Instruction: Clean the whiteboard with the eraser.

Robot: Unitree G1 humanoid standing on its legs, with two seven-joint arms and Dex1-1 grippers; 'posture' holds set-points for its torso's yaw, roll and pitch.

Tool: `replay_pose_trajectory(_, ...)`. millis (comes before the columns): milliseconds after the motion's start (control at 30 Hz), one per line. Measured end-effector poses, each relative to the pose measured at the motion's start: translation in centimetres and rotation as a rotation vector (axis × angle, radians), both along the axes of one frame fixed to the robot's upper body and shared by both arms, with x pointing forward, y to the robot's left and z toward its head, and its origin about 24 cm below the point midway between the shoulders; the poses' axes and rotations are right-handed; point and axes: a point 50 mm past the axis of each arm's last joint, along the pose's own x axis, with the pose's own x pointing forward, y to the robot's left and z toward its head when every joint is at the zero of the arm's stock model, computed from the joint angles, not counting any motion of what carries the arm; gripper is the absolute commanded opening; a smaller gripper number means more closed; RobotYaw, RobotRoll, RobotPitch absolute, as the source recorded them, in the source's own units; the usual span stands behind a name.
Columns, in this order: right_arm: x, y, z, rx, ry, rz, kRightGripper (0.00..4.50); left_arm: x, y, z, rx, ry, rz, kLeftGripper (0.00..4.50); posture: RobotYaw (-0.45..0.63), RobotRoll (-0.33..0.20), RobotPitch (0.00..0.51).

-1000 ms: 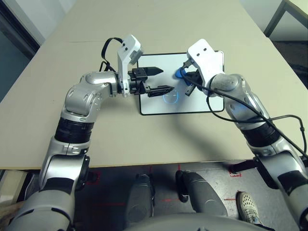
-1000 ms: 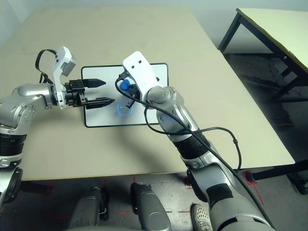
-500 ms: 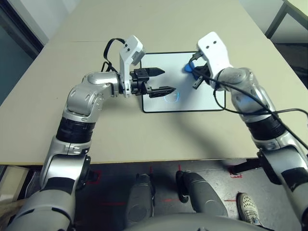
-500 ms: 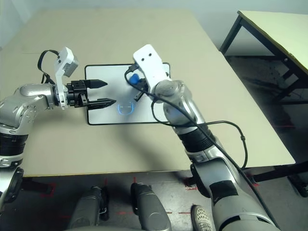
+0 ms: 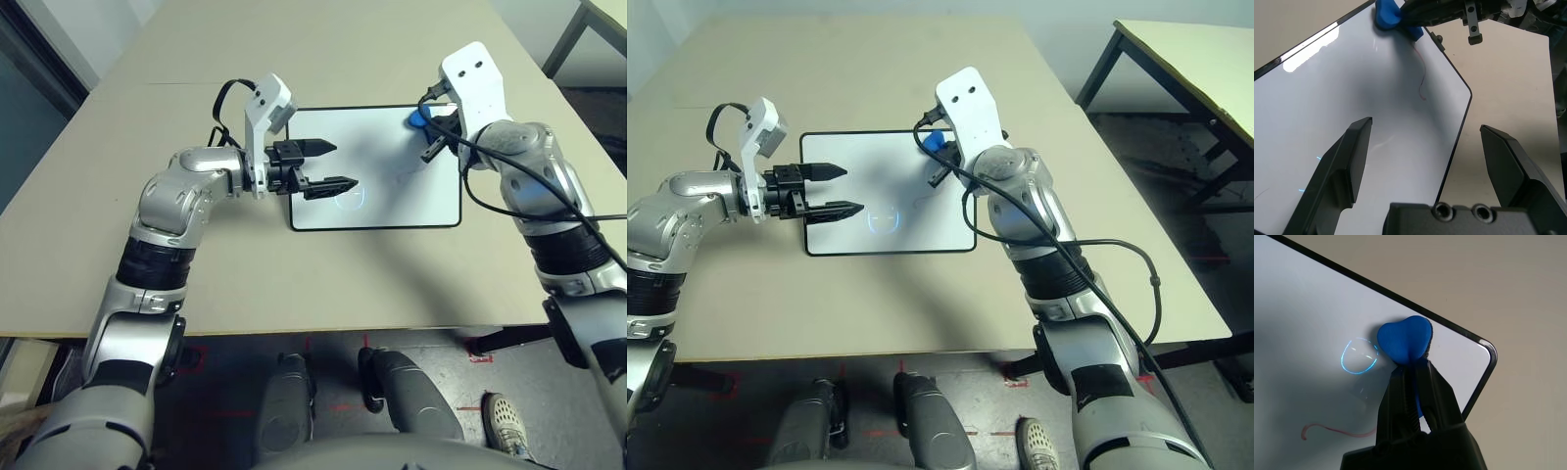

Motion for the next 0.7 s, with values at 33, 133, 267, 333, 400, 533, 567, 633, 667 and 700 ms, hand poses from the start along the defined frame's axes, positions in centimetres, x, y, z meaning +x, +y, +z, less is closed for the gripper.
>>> replay_pose_trajectory(33,-0.1,0.0,-0.1,0.001,0.001,-0.002,0.02,0.0,0.0,0.0,0.000,-0.001,-0.003,4.50,-0.15,0.000,0.156)
replay_pose_trajectory(133,-0.3,-0.1,-0.6,0.002,0.008,-0.005,0.02,0.0,-0.1,0.1,0.000,-0.004,-0.008,4.50,-0.15,0.000,0.158)
replay_pose_trajectory(267,-0.8,-0.2,-1.6,0.003,0.027,-0.004,0.01,0.0,-0.1,0.1,-0.001,-0.003,-0.007,4.50,-0.15,0.000,0.159)
replay_pose_trajectory(333,-1.0,-0.1,-2.1,0.004,0.042,-0.002,0.01,0.0,-0.1,0.1,-0.001,-0.002,-0.006,4.50,-0.15,0.000,0.160)
replay_pose_trajectory(400,-1.2,0.0,-2.6,0.007,0.057,0.003,0.01,0.0,-0.1,0.1,-0.002,-0.001,-0.005,4.50,-0.15,0.000,0.161)
replay_pose_trajectory(533,-1.5,0.3,-3.5,0.009,0.082,0.012,0.01,0.0,-0.4,0.1,-0.005,0.001,-0.005,4.50,-0.15,0.000,0.162)
replay_pose_trajectory(567,-1.5,0.4,-3.7,0.011,0.087,0.015,0.01,0.0,-0.5,0.1,-0.005,0.002,-0.005,4.50,-0.15,0.000,0.162)
replay_pose_trajectory(633,-1.5,0.6,-3.9,0.014,0.097,0.018,0.01,-0.1,-0.6,0.1,-0.006,0.000,-0.006,4.50,-0.15,0.000,0.162)
replay_pose_trajectory(667,-1.6,0.7,-4.0,0.016,0.103,0.020,0.01,-0.1,-0.6,0.2,-0.005,0.000,-0.006,4.50,-0.15,0.000,0.162)
replay_pose_trajectory(700,-1.6,0.8,-4.1,0.018,0.108,0.022,0.01,-0.1,-0.7,0.2,-0.005,0.001,-0.006,4.50,-0.15,0.000,0.161)
